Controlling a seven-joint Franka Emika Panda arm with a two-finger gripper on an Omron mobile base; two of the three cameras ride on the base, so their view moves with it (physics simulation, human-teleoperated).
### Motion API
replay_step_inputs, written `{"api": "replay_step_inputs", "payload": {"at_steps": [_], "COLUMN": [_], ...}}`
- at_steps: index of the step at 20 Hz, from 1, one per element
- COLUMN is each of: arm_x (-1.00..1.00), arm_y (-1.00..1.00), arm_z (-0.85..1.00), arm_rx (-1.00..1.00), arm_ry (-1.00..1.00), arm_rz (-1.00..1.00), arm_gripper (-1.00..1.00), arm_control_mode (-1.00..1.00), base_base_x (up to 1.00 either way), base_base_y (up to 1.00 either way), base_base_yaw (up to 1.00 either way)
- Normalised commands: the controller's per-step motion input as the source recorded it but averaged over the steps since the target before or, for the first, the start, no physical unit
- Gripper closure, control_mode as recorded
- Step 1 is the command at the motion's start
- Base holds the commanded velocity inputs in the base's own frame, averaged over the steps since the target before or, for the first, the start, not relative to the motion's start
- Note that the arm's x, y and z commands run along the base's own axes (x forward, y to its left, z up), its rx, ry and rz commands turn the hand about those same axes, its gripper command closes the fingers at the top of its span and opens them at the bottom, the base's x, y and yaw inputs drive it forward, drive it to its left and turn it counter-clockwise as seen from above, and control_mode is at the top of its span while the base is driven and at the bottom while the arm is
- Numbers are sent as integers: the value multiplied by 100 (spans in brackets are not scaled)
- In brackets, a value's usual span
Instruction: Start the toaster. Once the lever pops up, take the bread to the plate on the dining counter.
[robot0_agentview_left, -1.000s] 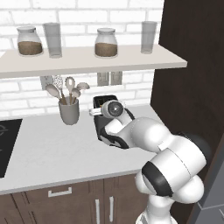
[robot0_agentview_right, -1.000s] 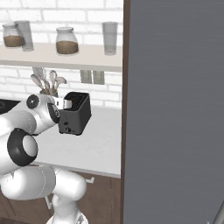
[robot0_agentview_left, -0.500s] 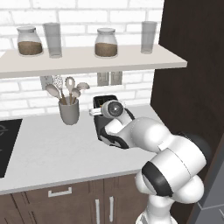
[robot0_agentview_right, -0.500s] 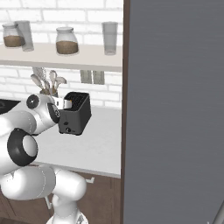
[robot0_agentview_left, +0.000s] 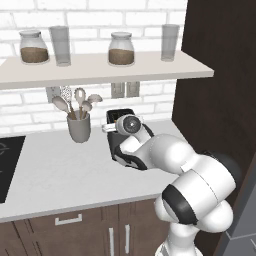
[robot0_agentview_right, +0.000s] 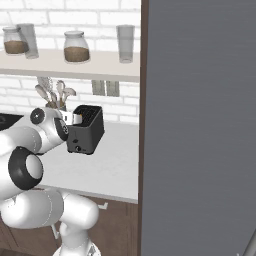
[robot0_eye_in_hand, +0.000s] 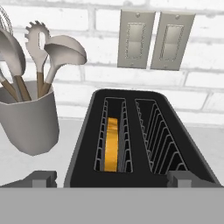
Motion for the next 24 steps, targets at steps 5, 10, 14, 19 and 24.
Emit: {"api": "replay_step_inputs", "payload": {"at_steps": [5,10,14,19,24], "arm_x": [0,0,0,0,0], "arm_y": [0,0,0,0,0], "arm_z": [0,0,0,0,0], "arm_rx": [0,0,0,0,0], "arm_ry": [0,0,0,0,0], "arm_rz": [0,0,0,0,0], "arm_gripper": [-100,-100,-100,-100,-100], "arm_control_mode": [-100,-100,-100,-100,-100], "base_base_x": [0,0,0,0,0], "base_base_y": [0,0,0,0,0], "base_base_yaw": [0,0,0,0,0]}}
